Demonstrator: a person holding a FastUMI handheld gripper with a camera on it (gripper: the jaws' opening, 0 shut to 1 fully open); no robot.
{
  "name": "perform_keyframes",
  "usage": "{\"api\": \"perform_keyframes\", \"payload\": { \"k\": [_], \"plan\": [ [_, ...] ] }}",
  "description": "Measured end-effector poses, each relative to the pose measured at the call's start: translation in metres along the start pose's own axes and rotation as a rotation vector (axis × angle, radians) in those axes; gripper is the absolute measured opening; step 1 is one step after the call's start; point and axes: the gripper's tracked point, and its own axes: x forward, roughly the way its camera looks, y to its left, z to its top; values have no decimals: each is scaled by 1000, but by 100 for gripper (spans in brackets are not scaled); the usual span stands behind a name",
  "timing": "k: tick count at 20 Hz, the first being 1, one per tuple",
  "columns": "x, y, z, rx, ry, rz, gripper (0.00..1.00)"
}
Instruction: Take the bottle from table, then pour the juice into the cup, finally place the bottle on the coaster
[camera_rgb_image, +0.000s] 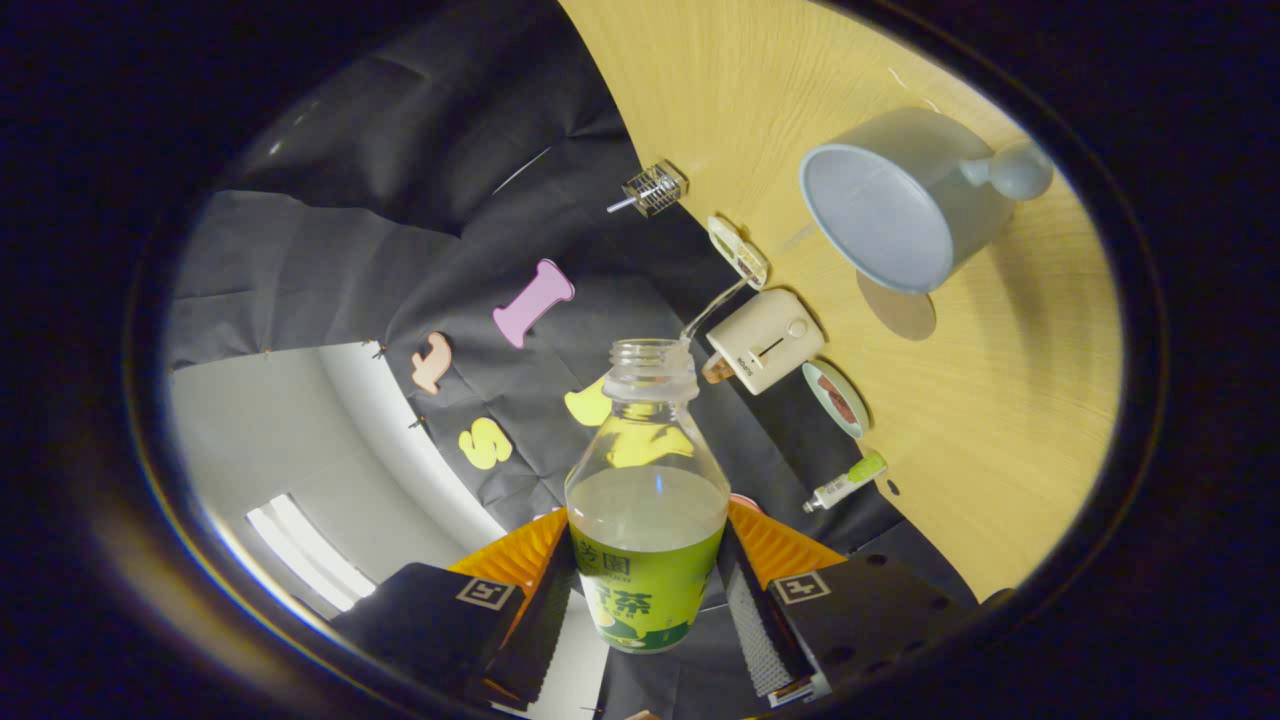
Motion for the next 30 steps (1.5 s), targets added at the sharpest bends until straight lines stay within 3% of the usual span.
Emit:
{"api": "perform_keyframes", "payload": {
  "k": [13,17,23,30],
  "plan": [
    [5,-20,-2,-31,14,-62,78],
    [6,-55,8,-313,-21,-269,78],
    [16,-48,10,-726,7,-328,79],
    [20,-46,18,-1244,68,-513,79]
  ]
}}
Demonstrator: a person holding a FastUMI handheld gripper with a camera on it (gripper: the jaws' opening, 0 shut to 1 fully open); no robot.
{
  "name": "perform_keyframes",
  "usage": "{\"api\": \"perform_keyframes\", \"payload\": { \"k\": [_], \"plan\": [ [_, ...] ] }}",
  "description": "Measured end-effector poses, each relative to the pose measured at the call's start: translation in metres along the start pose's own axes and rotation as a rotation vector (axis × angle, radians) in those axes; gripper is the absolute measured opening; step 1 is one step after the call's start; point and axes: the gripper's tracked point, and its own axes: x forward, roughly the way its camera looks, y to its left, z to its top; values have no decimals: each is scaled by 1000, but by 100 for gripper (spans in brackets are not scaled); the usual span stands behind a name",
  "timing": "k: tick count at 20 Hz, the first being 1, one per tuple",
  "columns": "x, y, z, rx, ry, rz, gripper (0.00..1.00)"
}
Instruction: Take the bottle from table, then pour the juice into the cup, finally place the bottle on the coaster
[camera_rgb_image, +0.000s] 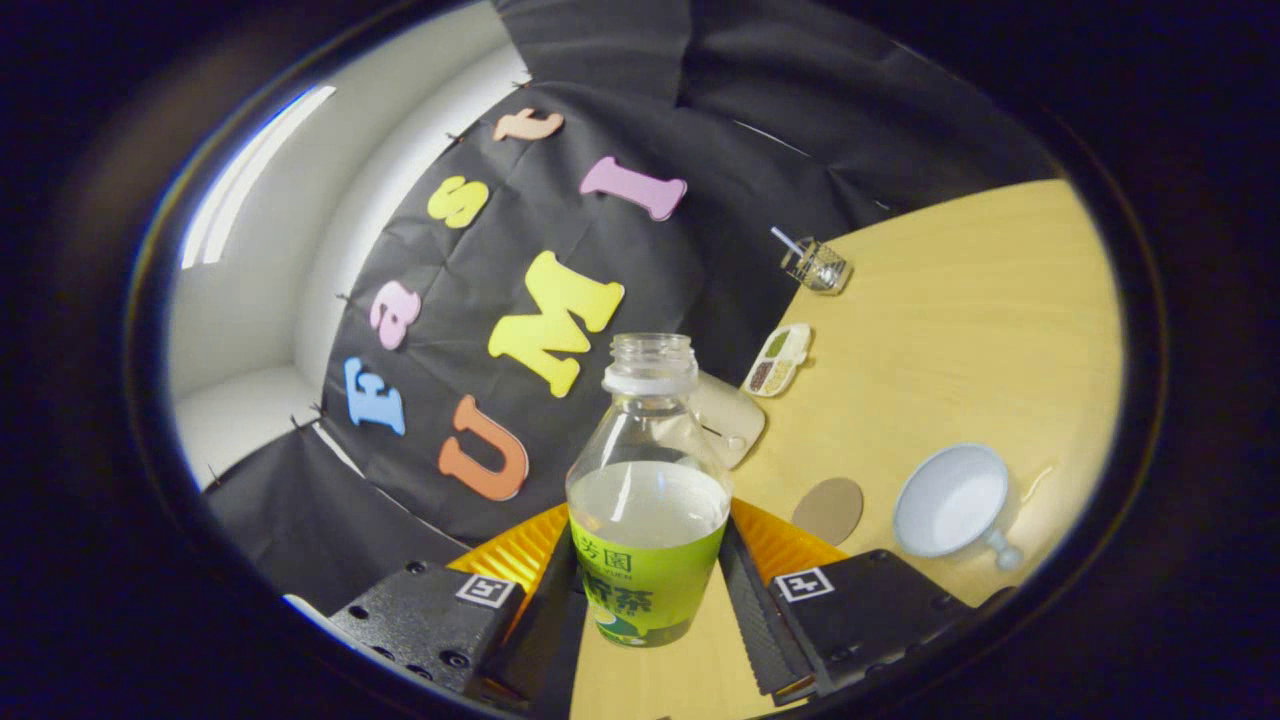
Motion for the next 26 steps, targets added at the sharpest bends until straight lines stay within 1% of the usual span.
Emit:
{"api": "perform_keyframes", "payload": {
  "k": [2,4,6,9,14,18,19,22,26],
  "plan": [
    [0,-4,8,-131,-4,-56,80],
    [-4,-2,15,-210,-41,-63,80],
    [-2,1,21,-253,-60,-55,80],
    [14,-12,21,-338,-18,-95,80],
    [44,-30,25,-588,11,-173,80],
    [77,-63,15,-759,106,-276,80],
    [83,-65,15,-797,109,-288,81],
    [107,-65,4,-865,99,-276,81],
    [130,-79,-9,-972,53,-321,81]
  ]
}}
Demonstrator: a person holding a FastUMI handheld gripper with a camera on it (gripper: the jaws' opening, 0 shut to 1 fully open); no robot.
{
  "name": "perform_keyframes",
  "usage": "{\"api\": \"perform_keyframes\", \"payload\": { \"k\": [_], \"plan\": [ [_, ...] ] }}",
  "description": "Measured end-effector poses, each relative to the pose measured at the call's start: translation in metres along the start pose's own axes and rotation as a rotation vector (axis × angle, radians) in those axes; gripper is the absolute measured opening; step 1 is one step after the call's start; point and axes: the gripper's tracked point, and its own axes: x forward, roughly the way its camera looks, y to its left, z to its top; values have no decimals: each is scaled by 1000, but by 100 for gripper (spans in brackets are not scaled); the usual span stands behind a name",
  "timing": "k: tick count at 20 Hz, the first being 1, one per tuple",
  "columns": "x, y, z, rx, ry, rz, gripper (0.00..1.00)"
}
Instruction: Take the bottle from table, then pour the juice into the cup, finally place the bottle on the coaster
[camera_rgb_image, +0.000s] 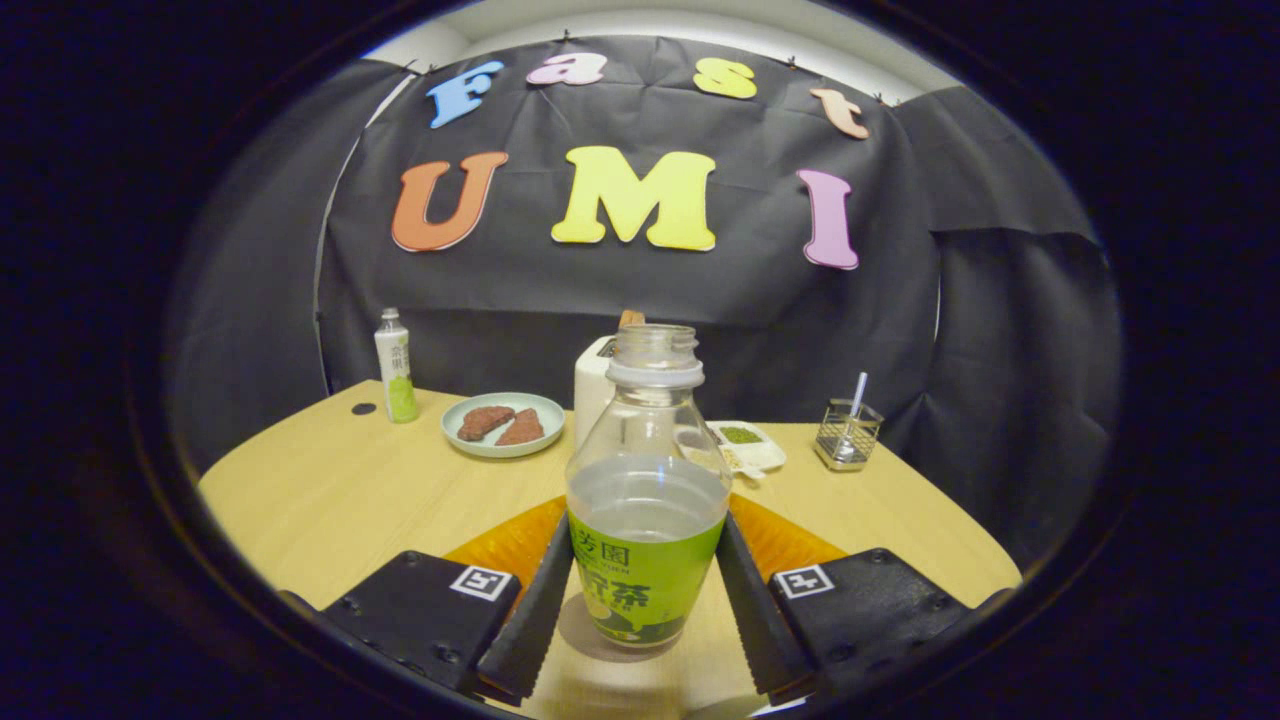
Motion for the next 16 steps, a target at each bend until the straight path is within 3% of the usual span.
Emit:
{"api": "perform_keyframes", "payload": {
  "k": [3,10,12,16],
  "plan": [
    [16,15,-26,5,47,19,81],
    [14,16,-33,90,32,3,85],
    [11,18,-35,89,28,23,98],
    [7,24,-31,60,22,56,100]
  ]
}}
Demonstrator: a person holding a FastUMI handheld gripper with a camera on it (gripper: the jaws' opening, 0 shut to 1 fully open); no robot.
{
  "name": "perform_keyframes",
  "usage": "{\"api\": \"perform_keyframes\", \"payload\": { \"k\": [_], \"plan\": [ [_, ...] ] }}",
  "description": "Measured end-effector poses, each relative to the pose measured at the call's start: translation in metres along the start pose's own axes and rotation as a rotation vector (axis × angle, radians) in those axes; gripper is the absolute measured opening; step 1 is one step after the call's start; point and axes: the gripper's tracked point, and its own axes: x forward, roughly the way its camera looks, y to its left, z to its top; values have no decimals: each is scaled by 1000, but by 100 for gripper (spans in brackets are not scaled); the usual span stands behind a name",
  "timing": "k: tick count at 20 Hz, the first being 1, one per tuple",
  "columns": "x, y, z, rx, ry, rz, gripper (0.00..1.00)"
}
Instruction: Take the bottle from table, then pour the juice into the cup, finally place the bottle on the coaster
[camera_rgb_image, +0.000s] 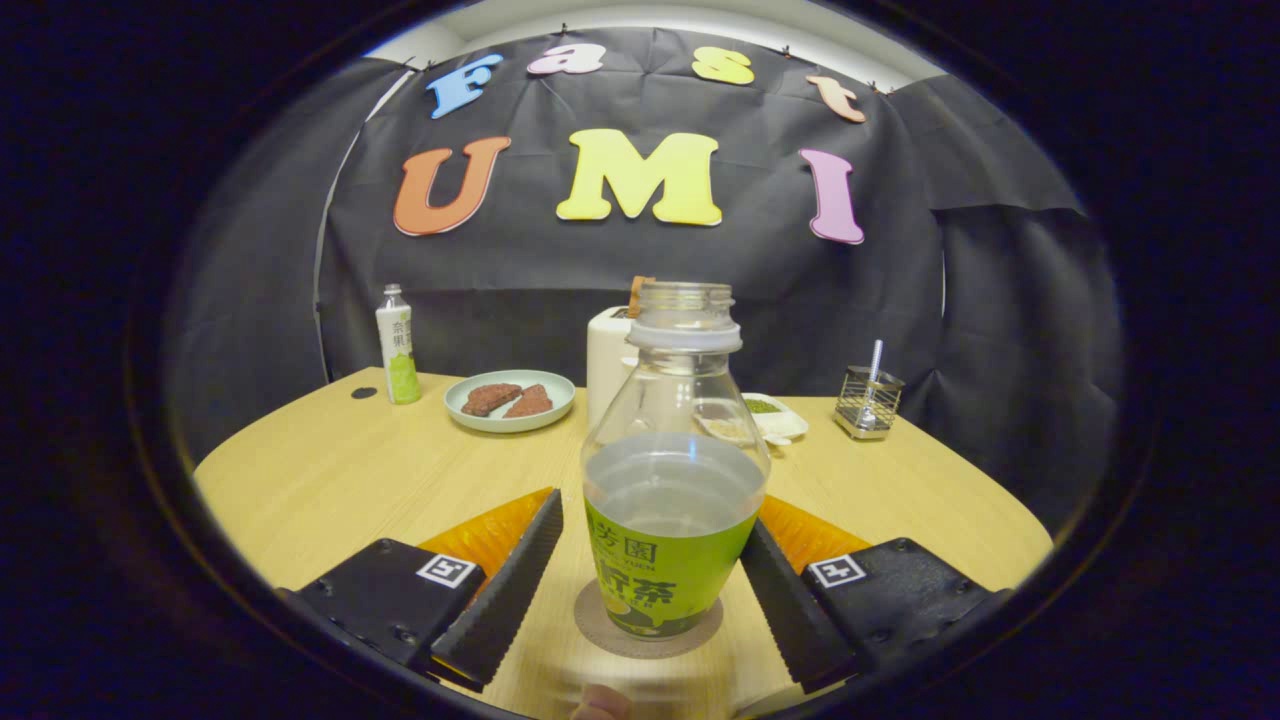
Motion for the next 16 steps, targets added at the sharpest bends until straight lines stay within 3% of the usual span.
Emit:
{"api": "perform_keyframes", "payload": {
  "k": [12,16],
  "plan": [
    [-66,-14,61,217,-116,23,100],
    [-109,-25,86,210,-170,36,100]
  ]
}}
